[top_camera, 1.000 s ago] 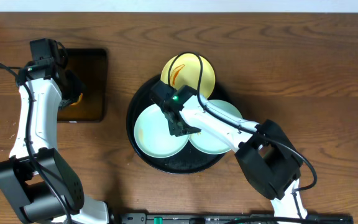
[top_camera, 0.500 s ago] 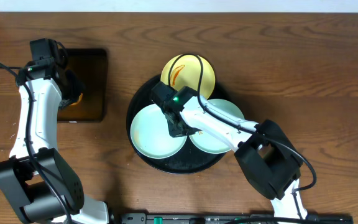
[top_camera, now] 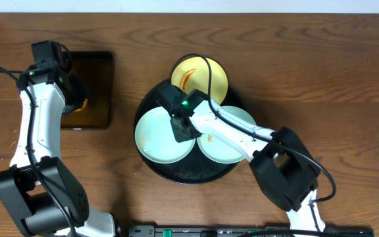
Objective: Clean dirty plates on tray and stack at the side
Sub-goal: 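Grasp the rim of the left light-blue plate with the right gripper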
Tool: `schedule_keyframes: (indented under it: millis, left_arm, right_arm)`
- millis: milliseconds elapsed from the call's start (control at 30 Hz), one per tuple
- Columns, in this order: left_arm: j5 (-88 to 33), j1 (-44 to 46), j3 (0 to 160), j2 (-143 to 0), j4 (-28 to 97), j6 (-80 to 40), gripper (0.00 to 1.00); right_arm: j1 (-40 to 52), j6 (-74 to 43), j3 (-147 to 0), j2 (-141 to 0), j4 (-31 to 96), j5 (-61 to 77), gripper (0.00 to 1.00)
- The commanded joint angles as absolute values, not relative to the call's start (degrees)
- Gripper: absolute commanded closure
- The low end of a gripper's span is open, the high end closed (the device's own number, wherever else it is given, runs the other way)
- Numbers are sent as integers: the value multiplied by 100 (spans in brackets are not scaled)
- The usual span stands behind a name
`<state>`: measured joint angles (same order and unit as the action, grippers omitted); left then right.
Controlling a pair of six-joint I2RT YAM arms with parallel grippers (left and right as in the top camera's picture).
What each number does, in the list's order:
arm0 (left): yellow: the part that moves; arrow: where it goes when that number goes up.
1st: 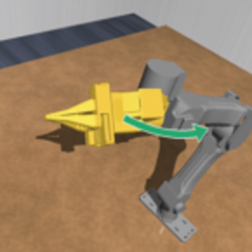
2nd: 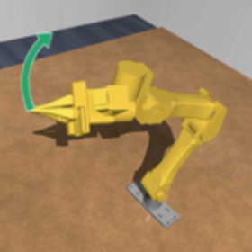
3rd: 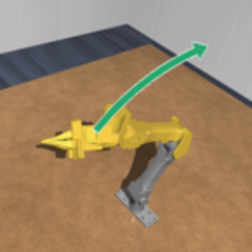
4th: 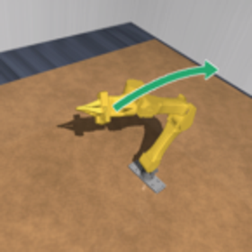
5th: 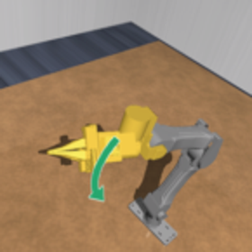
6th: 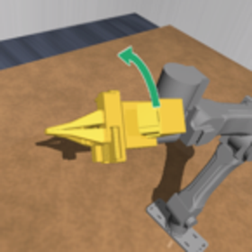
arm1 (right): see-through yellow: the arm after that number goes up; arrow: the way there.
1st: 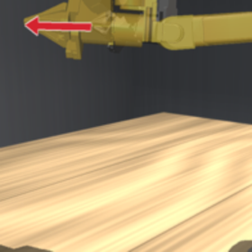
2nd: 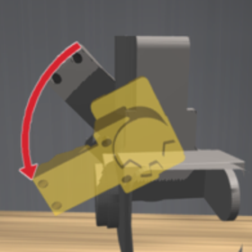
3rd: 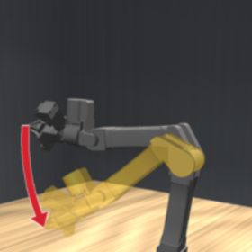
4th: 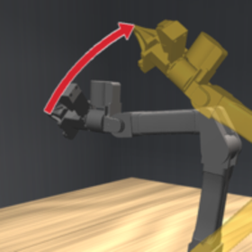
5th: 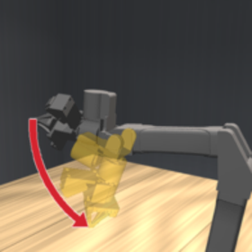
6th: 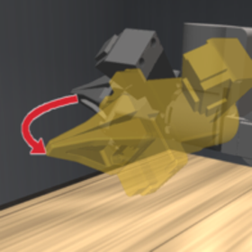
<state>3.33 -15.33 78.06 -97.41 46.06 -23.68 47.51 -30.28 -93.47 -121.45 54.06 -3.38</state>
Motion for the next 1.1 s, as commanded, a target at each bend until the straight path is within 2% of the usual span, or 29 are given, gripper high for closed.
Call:
schedule_keyframes:
  millis: [0,133,233,333,800,1067]
  left_arm:
    - [360,-1568,7712,-9808,4617,-2274,92]
    - [360,-1568,7712,-9808,4617,-2274,92]
    - [357,-1568,7712,-9808,4617,-2274,92]
    - [360,-1568,7712,-9808,4617,-2274,92]
    - [360,-1568,7712,-9808,4617,-2274,92]
    - [360,-1568,7712,-9808,4617,-2274,92]
  right_arm:
    - [4783,-2333,-9526,-12027,5308,-281,99]
    - [4670,-2261,-9526,-12027,5317,-279,97]
    - [4576,-2259,-9526,-12027,5280,-403,78]
    - [4486,-2198,-9524,-12036,5166,-657,72]
    - [4296,-2005,-9491,-12293,4969,-283,75]
    - [4311,-2010,-9273,-12296,4829,-272,72]
